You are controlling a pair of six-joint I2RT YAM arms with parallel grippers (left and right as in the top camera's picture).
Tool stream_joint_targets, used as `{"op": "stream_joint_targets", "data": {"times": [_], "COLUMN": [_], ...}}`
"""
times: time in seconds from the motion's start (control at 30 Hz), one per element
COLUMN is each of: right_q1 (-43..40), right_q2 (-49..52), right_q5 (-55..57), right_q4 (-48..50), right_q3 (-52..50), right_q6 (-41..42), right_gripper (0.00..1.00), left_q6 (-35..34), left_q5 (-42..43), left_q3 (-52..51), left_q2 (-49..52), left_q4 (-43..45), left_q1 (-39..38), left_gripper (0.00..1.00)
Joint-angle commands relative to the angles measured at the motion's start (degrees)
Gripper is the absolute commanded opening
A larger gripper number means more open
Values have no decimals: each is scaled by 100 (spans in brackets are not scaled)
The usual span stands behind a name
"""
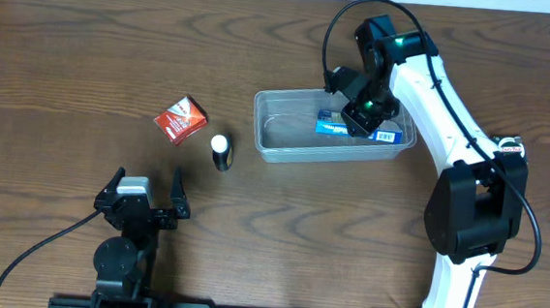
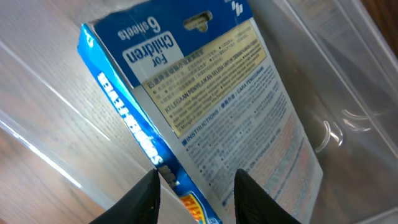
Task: Pack container
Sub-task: 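Open the right gripper and withdraw it to the right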
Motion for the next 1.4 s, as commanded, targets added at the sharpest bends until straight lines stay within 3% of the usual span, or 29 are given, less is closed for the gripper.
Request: {"op": "stream_joint_targets", "data": {"times": [0.0,0.17,0.43,0.47,0.53,0.6,0.67,1.03,1.23,1.27,1.3,1.33,1.37], "right_q1": [-37,-37,-37,-37,-37,-50,-114,-1298,-2116,-2238,-2345,-2422,-2487], "right_q2": [-188,-188,-188,-188,-188,-188,-232,-918,-927,-927,-925,-920,-920], "right_q5": [225,238,-376,-417,-411,-413,-420,-1178,-1355,-1580,-1648,-1569,-1419], "right_q4": [0,-28,-22,-17,4,44,96,328,-251,-278,-275,-275,-275], "right_q3": [-4,-4,-4,-4,-4,-4,-4,-4,-4,-4,-4,-17,-61], "right_q6": [-232,-195,892,979,1095,1113,1204,1670,1749,1749,1746,1746,1749], "right_gripper": [37,38,34,38,57,70,99,99,99,86,61,25,4], "left_q6": [98,98,98,98,98,98,98,98,98,98,98,98,98], "left_q5": [61,61,61,61,61,61,61,61,61,61,61,61,61], "left_q3": [-181,-181,-181,-181,-181,-181,-181,-181,-181,-181,-181,-181,-181], "left_q2": [-35,-35,-35,-35,-35,-35,-35,-35,-35,-35,-35,-35,-35], "left_q4": [-83,-83,-83,-83,-83,-83,-83,-83,-83,-81,-83,-83,-83], "left_q1": [39,39,39,39,39,39,39,39,39,39,39,39,39], "left_gripper": [98,98,98,98,98,98,98,98,98,98,98,98,98]}}
